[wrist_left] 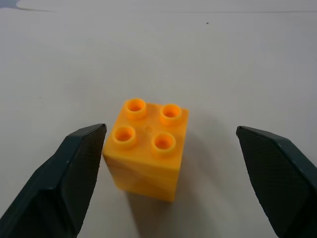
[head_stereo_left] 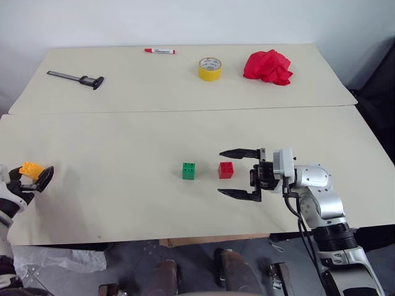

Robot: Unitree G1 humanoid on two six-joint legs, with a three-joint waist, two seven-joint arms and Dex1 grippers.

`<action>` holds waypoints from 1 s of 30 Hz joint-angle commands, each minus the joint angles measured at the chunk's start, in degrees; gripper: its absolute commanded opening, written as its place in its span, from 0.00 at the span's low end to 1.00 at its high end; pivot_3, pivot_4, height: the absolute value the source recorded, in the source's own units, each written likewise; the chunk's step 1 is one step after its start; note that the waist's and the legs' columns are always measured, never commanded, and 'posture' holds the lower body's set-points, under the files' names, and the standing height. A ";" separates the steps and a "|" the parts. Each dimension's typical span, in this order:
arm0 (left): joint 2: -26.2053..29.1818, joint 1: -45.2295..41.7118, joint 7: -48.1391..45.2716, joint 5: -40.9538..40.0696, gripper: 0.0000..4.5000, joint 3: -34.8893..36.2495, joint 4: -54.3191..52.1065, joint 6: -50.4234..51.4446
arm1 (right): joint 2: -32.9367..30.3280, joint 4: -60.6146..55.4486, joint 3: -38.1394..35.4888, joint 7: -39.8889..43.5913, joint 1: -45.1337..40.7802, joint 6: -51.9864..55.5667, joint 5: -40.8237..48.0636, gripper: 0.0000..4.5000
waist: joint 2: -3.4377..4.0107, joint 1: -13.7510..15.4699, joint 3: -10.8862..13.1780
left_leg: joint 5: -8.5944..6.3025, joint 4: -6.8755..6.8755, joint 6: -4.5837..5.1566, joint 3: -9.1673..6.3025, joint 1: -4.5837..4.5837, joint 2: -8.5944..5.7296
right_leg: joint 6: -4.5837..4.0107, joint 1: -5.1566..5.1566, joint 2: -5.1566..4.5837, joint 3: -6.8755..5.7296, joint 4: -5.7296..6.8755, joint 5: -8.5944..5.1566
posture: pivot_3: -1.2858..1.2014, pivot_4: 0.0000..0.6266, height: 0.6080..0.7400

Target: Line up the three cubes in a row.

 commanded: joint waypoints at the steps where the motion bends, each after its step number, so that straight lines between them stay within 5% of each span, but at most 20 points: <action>1: 2.90 -0.37 -2.37 1.61 0.74 -0.79 1.70 -3.29 | -0.64 -2.17 -1.33 -1.19 0.20 0.15 0.53 1.00 | 0.00 -0.05 0.00 | 0.00 -0.01 0.00 0.00 0.00 0.00 | 0.00 -0.01 0.00 0.01 0.01 0.00 | 0.52 0.24 1.00; 7: 4.30 3.18 -16.33 -2.58 0.34 -2.18 -6.71 -1.58 | -1.91 -1.92 -1.91 -1.22 0.35 -0.09 0.47 1.00 | 0.00 0.02 0.00 | -0.01 -0.02 0.01 0.03 -0.03 -0.01 | 0.00 -0.04 -0.04 0.00 0.00 0.00 | 0.52 0.24 1.00; 11: 4.73 3.79 -24.70 -7.99 0.34 -4.42 -21.64 4.63 | -3.73 -1.79 -3.00 -1.29 0.64 0.11 0.65 1.00 | 0.00 0.59 0.01 | -0.01 0.02 0.02 -0.11 -0.07 0.01 | -0.04 0.03 -0.10 0.07 -0.04 -0.02 | 0.52 0.24 1.00; 16: 3.54 -5.15 -32.86 -7.21 0.34 -18.11 -35.33 8.78 | -6.72 -0.87 -5.47 -0.90 2.01 0.00 0.91 1.00 | 0.04 1.70 0.02 | 0.00 0.04 0.03 -0.19 -0.07 -0.06 | -0.04 0.11 -0.16 0.16 -0.07 -0.02 | 0.52 0.24 1.00; 23: -3.74 -19.82 -45.71 3.61 0.34 -35.55 -19.14 -0.91 | -9.37 -1.64 -8.33 0.49 4.71 -0.11 2.38 1.00 | 0.08 0.64 0.03 | 0.00 0.05 0.04 0.21 -0.05 -0.03 | -0.01 -0.06 0.11 0.06 0.06 -0.01 | 0.52 0.24 1.00; 30: -8.89 -29.53 -49.68 8.94 0.34 -38.97 -2.17 -10.18 | -12.04 -3.67 -11.09 -0.16 9.03 0.33 2.61 1.00 | 0.05 0.62 0.04 | 0.03 0.11 0.09 0.21 -0.08 -0.06 | 0.00 -0.10 0.35 0.03 0.11 0.00 | 0.52 0.24 1.00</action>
